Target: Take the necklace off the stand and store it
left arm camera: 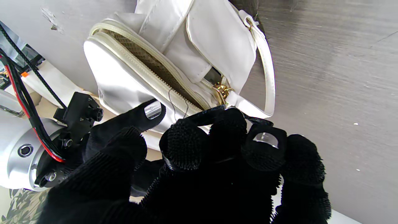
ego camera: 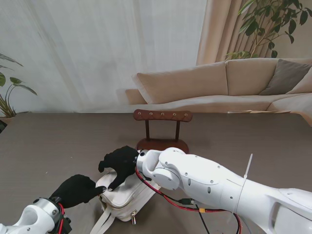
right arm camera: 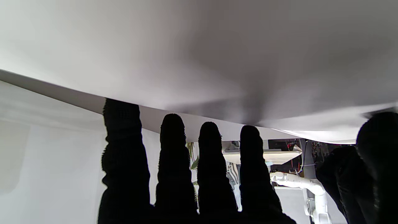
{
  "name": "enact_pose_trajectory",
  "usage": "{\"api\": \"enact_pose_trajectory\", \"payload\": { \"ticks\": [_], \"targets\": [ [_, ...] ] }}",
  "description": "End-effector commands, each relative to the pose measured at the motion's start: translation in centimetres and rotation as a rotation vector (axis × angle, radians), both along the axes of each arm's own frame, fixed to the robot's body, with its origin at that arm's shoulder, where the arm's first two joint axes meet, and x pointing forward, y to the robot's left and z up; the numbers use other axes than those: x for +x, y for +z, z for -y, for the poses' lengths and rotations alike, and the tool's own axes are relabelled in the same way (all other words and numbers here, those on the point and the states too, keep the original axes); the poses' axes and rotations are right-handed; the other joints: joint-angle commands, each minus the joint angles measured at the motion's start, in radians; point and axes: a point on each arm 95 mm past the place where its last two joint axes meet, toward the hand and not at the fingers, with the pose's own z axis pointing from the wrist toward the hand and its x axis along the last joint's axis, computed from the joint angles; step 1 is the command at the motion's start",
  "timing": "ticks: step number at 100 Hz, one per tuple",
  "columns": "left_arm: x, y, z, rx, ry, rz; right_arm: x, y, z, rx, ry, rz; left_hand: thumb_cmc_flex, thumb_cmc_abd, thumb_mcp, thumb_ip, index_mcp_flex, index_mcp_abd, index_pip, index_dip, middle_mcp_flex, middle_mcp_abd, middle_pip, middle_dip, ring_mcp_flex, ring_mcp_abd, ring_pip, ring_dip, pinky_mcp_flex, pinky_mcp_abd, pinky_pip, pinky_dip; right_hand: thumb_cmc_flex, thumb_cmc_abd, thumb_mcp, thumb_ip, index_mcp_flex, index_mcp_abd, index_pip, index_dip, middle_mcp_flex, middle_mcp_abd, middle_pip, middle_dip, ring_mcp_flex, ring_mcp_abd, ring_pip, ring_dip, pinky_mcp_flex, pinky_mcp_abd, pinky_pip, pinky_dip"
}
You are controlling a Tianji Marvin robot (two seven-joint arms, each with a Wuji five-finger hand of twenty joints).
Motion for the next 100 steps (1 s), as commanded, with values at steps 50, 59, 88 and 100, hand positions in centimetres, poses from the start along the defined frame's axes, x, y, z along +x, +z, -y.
{"api": "enact_pose_trajectory", "payload": {
  "ticks": [50, 59, 88, 100],
  "targets": [
    [-0.4, -0.1, 0.2, -0.007, -0.009, -0.024, -1.2, -0.1, -1.8, -0.068, 0.023, -0.040, -0.003, 0.000, -0.012, 0.013, 0.025, 0.022, 0.027, -0.002, 0.025, -0.001, 0.011, 0.006, 0.005, 0.038, -0.014, 0.007, -0.019, -0.049, 0.050, 0.008, -0.041, 0.006, 0.005, 0.041, -0.198, 0.086, -0.039, -0.035, -0.104, 0.028, 0.000, 0.009, -0.002, 0.055, 0.005, 0.015, -0.563, -0.036, -0.015, -0.057],
    [-0.4, -0.1, 0.1, -0.007, -0.008, -0.022, -1.4, -0.2, -2.0, -0.073, 0.012, -0.041, -0.003, 0.000, -0.012, 0.013, 0.025, 0.022, 0.027, -0.002, 0.026, -0.001, 0.011, 0.006, 0.005, 0.038, -0.013, 0.007, -0.019, -0.050, 0.050, 0.008, -0.040, -0.007, 0.014, 0.042, -0.228, 0.141, -0.113, -0.110, -0.116, 0.030, 0.009, 0.003, 0.003, 0.058, 0.011, 0.023, -0.562, -0.038, -0.017, -0.054],
    [-0.5, -0.4, 0.2, -0.010, -0.003, -0.034, -1.3, -0.7, -1.6, -0.007, -0.034, 0.001, -0.003, -0.001, -0.012, 0.013, 0.026, 0.023, 0.026, -0.002, 0.026, 0.000, 0.010, 0.006, 0.005, 0.040, -0.013, 0.007, -0.020, -0.048, 0.050, 0.009, -0.054, -0.030, 0.039, 0.045, -0.225, 0.160, -0.244, -0.056, -0.139, 0.049, 0.038, -0.013, 0.023, 0.068, 0.035, 0.032, -0.540, -0.025, 0.010, -0.050],
    [-0.3, -0.6, 0.3, -0.013, -0.006, -0.038, -1.3, -1.1, -1.4, 0.036, -0.032, 0.006, -0.002, -0.001, -0.012, 0.013, 0.025, 0.023, 0.026, -0.002, 0.026, 0.000, 0.010, 0.006, 0.005, 0.041, -0.014, 0.007, -0.020, -0.048, 0.050, 0.009, -0.056, -0.045, 0.041, 0.040, -0.199, 0.085, -0.109, -0.008, -0.144, 0.055, 0.032, -0.016, 0.003, 0.076, 0.016, 0.021, -0.544, -0.018, 0.006, -0.053]
  ]
}}
